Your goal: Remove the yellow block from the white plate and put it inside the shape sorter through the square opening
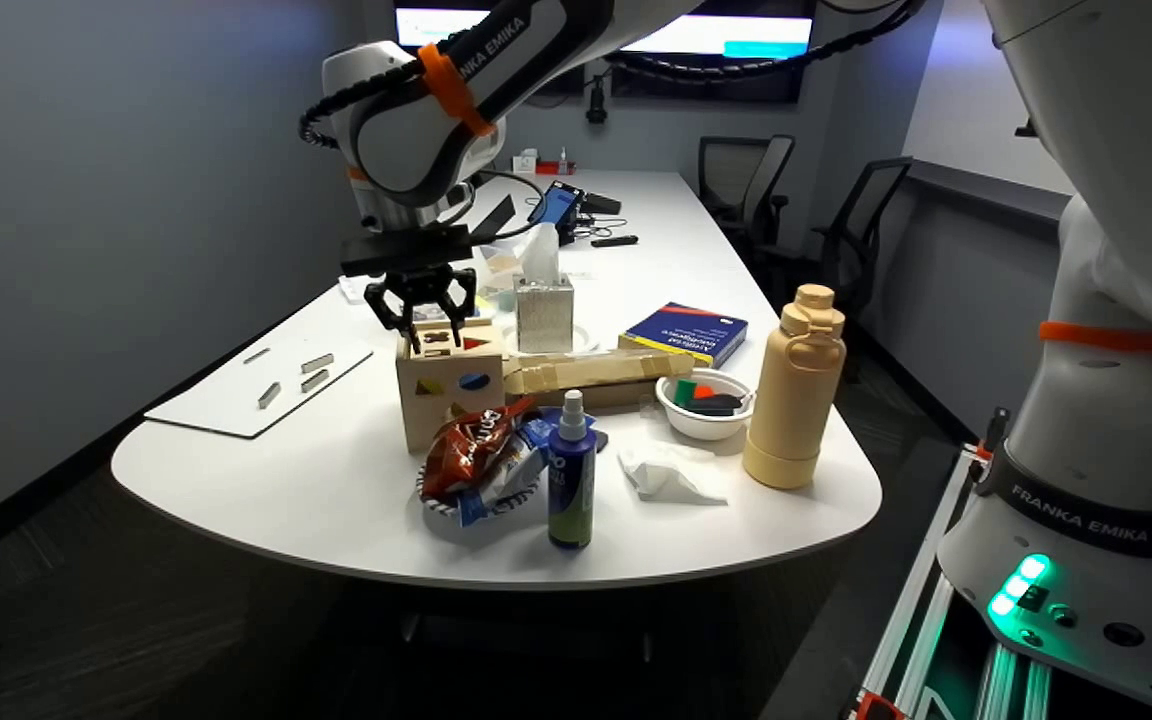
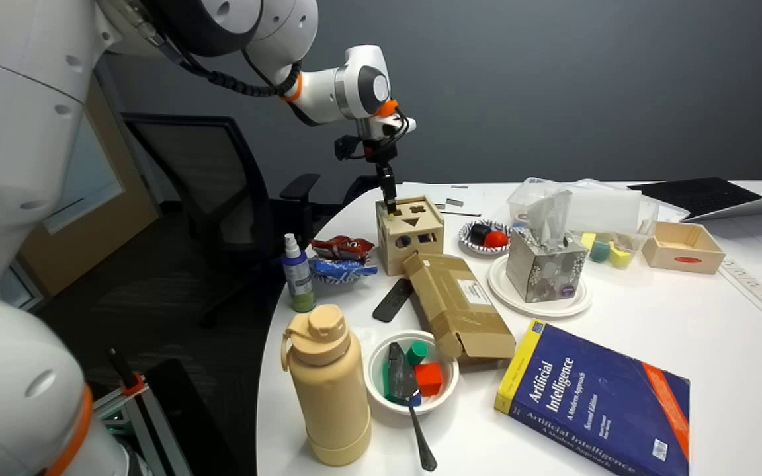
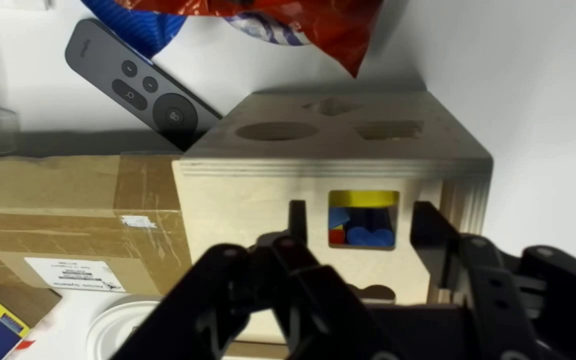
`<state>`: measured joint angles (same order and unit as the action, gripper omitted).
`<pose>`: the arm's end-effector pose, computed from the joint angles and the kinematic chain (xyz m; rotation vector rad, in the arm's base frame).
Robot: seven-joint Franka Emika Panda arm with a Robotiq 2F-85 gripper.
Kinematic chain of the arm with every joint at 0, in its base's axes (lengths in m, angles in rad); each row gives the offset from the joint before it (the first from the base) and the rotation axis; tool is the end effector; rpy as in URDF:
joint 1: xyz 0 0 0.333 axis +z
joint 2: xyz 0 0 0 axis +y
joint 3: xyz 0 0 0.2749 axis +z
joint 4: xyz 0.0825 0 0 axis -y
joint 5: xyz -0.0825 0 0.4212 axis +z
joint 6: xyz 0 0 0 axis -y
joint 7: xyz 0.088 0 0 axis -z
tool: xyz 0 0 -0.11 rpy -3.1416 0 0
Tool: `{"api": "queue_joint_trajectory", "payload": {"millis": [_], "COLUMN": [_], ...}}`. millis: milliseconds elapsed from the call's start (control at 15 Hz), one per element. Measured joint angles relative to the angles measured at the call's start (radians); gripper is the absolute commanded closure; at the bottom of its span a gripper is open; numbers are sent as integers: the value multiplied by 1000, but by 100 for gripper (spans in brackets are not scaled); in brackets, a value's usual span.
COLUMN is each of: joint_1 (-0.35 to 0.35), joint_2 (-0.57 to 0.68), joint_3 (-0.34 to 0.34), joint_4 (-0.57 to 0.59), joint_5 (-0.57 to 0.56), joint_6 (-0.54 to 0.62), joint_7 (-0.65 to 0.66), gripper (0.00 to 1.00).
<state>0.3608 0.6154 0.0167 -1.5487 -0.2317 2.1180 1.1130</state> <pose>0.6598 0.2485 0.2298 2.8331 -0.8964 0.1374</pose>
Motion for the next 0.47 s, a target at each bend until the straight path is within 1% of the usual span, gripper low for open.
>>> {"api": "queue_joint_trajectory", "payload": {"millis": [67,133,467], "joint_1": [0,0,0], "joint_2": [0,0,-12], "joint_3": [0,0,0], "joint_4": [0,0,-1], "joint_5": [0,0,0], "joint_6": [0,1,1], "joint_7": [3,6,8], "gripper": [5,0,0]}}
